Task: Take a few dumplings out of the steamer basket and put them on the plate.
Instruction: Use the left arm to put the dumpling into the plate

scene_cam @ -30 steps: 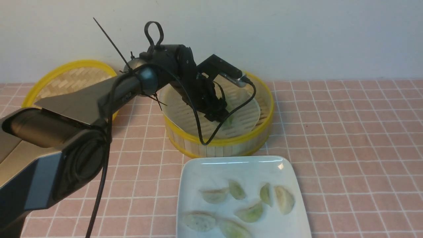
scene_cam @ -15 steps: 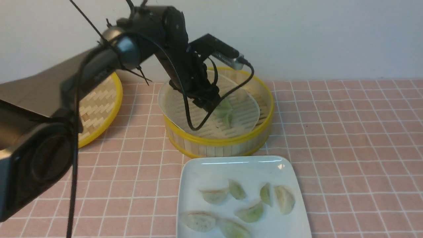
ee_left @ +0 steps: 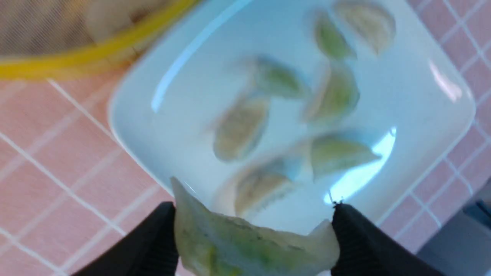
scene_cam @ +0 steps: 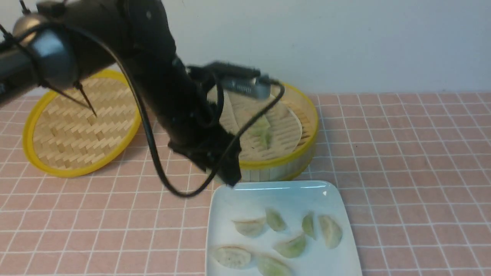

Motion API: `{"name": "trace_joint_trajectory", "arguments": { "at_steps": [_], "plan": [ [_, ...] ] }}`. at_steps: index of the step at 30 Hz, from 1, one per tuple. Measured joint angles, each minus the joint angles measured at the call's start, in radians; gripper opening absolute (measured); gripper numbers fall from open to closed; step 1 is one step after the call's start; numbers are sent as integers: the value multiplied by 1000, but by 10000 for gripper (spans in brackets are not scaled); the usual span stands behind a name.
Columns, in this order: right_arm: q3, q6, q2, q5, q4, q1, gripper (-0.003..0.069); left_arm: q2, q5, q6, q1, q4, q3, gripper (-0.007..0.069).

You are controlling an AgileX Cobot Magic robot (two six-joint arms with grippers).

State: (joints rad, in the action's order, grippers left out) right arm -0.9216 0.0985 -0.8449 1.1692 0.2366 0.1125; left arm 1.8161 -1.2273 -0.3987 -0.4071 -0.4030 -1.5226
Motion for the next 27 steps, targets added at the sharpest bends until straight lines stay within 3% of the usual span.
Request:
{"name": "trace_joint_trajectory", "arguments": {
  "at_steps": [5,12,16,23,27],
  "plan": [
    [0,0,0,0,15,0,-10,24,110,-110,-71,-19,163,445],
    [0,0,0,-19,47,0,-10,93,450,-89,-95,-32,166,445],
    [-11,23,-23,-23,50,0,-10,120,480,-21,-95,-35,166,454],
    [-108,52,-178,40,95,0,-10,125,459,40,-95,-39,144,575],
    [-186,71,-288,67,120,2,-10,119,368,98,-95,-24,85,533]
  ]
}}
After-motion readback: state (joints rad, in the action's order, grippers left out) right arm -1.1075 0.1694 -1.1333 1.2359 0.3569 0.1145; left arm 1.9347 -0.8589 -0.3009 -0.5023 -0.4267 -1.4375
